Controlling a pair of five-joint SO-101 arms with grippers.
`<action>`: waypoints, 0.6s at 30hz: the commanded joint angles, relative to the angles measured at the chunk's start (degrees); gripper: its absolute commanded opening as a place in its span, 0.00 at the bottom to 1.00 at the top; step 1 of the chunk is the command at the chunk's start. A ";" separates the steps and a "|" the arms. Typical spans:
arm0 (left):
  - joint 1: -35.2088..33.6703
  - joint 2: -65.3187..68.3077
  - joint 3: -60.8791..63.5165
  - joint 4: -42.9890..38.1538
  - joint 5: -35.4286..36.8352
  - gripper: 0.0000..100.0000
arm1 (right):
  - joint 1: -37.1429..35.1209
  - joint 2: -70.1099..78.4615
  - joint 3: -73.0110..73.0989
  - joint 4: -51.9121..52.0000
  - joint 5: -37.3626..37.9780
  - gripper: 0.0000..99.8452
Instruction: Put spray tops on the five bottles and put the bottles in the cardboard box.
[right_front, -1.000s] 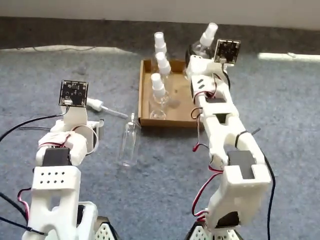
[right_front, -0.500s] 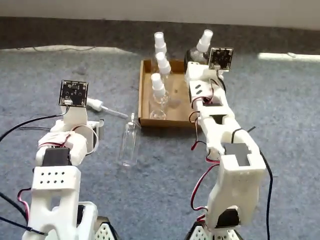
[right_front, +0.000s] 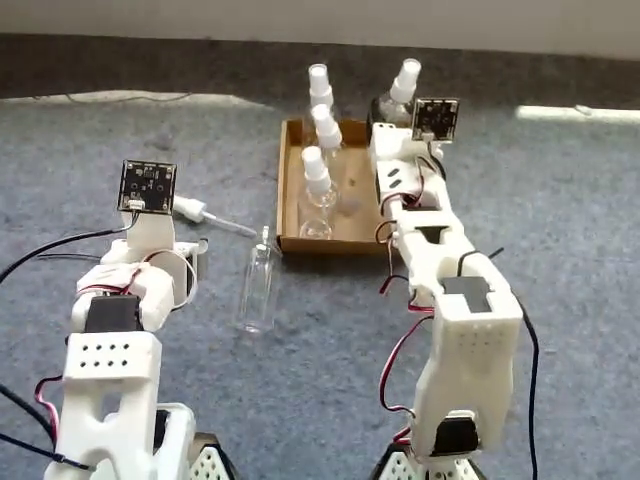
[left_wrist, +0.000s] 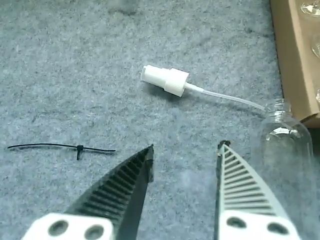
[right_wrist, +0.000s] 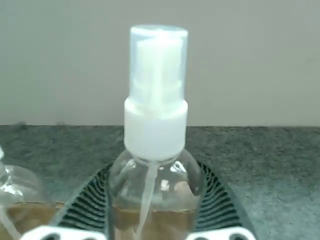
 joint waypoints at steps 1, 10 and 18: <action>-0.13 -0.31 -0.22 -0.88 0.00 0.20 | -0.40 -0.22 -4.53 -1.01 0.79 0.00; -0.13 -0.31 -0.22 -1.05 0.00 0.20 | -0.48 0.22 -4.35 -1.01 0.79 0.01; -0.13 -0.31 -0.22 -1.05 0.00 0.20 | -1.71 0.22 -4.35 -0.92 7.65 0.01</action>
